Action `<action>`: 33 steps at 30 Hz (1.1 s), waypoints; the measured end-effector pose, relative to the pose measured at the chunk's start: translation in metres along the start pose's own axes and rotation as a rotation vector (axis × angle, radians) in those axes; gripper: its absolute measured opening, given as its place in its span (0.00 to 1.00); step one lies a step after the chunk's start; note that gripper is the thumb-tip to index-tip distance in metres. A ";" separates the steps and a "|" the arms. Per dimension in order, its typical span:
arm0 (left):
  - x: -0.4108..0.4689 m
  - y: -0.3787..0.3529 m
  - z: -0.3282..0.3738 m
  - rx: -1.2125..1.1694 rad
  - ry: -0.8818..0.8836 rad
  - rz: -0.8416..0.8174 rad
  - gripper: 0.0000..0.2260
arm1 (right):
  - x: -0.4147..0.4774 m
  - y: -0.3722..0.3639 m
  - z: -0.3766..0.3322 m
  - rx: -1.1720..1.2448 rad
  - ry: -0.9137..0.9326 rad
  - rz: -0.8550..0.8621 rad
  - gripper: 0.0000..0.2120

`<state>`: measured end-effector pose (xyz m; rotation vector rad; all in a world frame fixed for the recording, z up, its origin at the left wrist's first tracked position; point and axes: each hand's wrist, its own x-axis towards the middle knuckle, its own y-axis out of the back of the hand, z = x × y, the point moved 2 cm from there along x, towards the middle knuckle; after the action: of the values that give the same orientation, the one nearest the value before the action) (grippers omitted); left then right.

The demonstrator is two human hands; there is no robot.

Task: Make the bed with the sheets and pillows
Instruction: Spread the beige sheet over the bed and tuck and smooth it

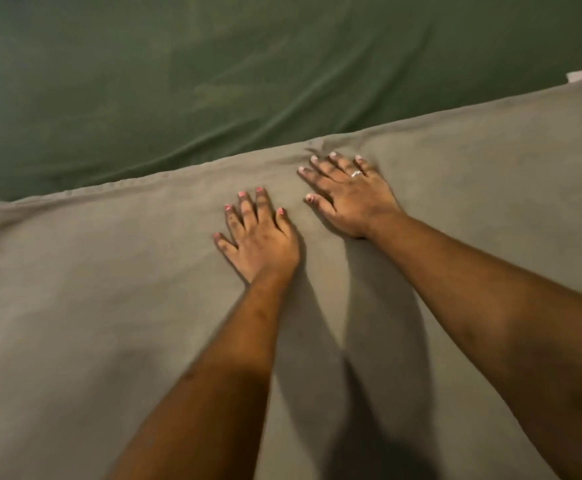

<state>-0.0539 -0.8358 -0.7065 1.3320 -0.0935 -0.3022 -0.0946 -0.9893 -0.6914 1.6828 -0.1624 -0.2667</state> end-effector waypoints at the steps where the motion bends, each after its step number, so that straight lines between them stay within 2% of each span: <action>1: 0.004 -0.001 -0.002 0.007 0.007 -0.010 0.24 | 0.002 0.002 0.014 -0.008 -0.025 0.002 0.26; 7: 0.022 0.002 0.009 0.056 0.145 -0.048 0.25 | 0.001 0.011 0.086 0.001 -0.202 0.013 0.28; 11: 0.023 -0.002 0.058 0.073 0.248 -0.064 0.32 | -0.020 0.019 0.141 0.005 -0.285 0.043 0.28; 20: -0.064 -0.062 0.305 0.037 -0.266 -0.094 0.34 | -0.094 0.043 0.294 -0.041 -0.444 0.059 0.28; 23: -0.093 -0.078 0.357 0.039 -0.383 -0.086 0.34 | -0.125 0.050 0.352 -0.057 -0.533 0.063 0.29; 28: -0.094 -0.090 0.376 0.050 -0.389 -0.034 0.31 | -0.153 0.063 0.412 -0.020 -0.628 0.073 0.29; 33: -0.094 -0.086 0.373 0.030 -0.382 -0.098 0.31 | -0.163 0.070 0.416 -0.011 -0.739 0.017 0.28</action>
<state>-0.2465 -1.1791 -0.6900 1.2974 -0.3547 -0.6381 -0.3600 -1.3536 -0.6552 1.5026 -0.7192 -0.8680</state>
